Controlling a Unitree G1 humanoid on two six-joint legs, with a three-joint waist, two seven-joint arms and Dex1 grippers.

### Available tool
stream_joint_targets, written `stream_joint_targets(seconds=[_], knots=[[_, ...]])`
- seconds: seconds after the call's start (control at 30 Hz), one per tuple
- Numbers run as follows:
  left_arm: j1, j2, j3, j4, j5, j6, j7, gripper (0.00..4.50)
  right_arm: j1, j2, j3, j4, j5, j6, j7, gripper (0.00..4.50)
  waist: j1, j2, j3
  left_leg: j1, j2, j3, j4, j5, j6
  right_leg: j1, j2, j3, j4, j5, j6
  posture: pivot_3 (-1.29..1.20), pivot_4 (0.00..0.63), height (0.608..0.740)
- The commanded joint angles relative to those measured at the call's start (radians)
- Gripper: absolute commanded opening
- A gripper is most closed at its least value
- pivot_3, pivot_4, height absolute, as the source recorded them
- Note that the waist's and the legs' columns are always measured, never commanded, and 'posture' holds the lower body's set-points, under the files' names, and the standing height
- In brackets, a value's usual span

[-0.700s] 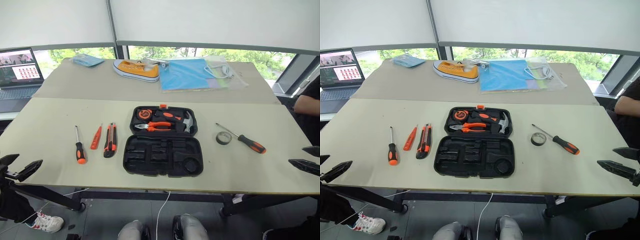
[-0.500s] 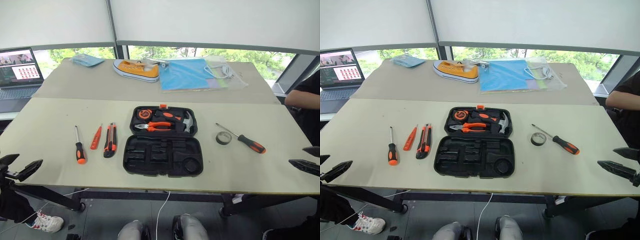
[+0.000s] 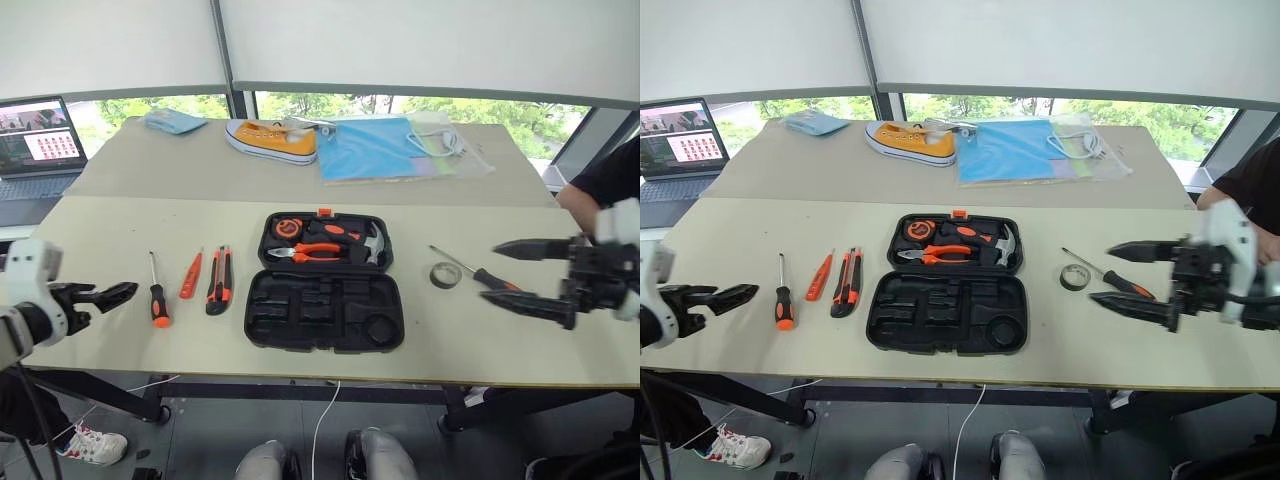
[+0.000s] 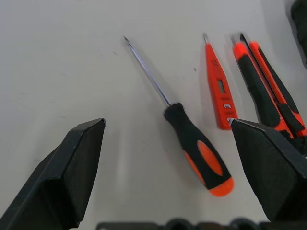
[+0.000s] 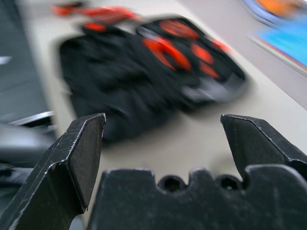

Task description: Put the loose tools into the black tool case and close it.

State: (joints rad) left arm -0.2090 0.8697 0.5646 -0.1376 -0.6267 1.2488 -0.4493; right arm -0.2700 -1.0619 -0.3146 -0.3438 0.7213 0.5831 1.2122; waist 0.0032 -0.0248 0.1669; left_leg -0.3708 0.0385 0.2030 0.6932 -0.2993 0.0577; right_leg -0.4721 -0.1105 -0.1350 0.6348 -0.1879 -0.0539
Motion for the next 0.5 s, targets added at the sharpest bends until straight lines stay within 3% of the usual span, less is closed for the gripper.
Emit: stream_joint_targets(seconds=[0.03, 0.3, 0.5], knots=[[-0.062, -0.045, -0.053, 0.034, 0.034, 0.037, 0.072, 4.49, -0.124, 0.026, 0.079, -0.096, 0.064, 0.049, -0.039, 4.50, 0.001, 0.000, 0.000, 0.000, 0.000, 0.000, 0.000, 0.000, 0.000, 0.000, 0.000, 0.000, 0.000, 0.000, 0.000, 0.00, 0.150, 0.718], [-0.109, -0.147, -0.150, 0.139, 0.091, 0.002, 0.110, 4.49, -0.268, 0.098, 0.199, -0.180, 0.121, 0.114, -0.091, 4.50, 0.011, -0.001, -0.001, 0.000, 0.000, 0.000, 0.002, 0.000, 0.000, 0.001, -0.001, -0.001, 0.000, 0.004, -0.007, 0.00, 0.150, 0.718], [-0.094, -0.160, -0.140, 0.174, 0.117, 0.020, 0.128, 2.75, -0.285, 0.122, 0.226, -0.178, 0.102, 0.115, -0.110, 4.50, 0.011, 0.000, -0.002, 0.002, -0.001, 0.000, 0.003, 0.001, -0.001, 0.002, -0.002, -0.001, 0.004, 0.001, -0.002, 0.00, 0.150, 0.718]])
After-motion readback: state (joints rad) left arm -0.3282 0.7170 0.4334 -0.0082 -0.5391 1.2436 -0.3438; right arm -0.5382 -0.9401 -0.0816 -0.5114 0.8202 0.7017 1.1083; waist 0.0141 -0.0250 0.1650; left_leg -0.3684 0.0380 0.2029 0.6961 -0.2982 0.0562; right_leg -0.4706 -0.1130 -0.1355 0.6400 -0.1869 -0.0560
